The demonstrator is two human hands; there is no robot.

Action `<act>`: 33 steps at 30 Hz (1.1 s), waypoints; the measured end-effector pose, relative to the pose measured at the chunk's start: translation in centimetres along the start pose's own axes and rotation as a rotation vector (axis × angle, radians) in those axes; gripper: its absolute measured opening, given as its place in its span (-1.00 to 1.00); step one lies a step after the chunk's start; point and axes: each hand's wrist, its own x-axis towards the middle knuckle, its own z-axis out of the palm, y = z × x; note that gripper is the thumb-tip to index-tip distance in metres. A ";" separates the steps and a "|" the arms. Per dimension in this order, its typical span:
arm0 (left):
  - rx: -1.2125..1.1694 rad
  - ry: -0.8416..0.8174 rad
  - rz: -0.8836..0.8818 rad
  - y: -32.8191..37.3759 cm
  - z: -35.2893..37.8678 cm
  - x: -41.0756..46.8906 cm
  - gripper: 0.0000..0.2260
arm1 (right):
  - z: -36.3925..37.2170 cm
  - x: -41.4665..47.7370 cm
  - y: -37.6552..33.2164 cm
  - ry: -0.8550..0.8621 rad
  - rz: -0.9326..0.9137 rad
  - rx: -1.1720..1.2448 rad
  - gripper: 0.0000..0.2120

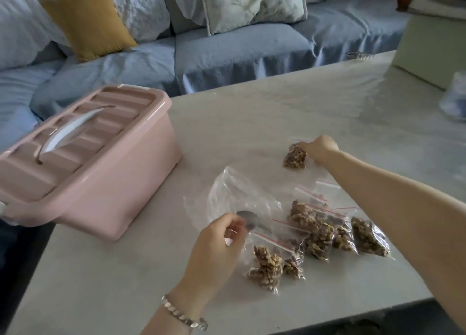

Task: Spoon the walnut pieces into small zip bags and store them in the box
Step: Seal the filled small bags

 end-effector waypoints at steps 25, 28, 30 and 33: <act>-0.432 -0.042 0.020 -0.7 -3.3 -1.6 -0.63 | 1.6 -21.4 1.4 -0.240 -0.803 0.286 -0.81; -0.363 -0.020 -0.038 -2.9 -3.0 -3.0 -0.81 | 5.2 -22.4 3.1 -0.305 -0.780 0.232 -0.95; -0.346 -0.021 -0.111 -4.3 -2.6 -3.8 -0.65 | 6.9 -22.8 4.0 -0.327 -0.763 0.160 -0.98; -0.343 -0.021 -0.162 -5.4 -2.0 -4.5 -0.73 | 7.9 -23.1 4.5 -0.329 -0.716 0.101 -0.94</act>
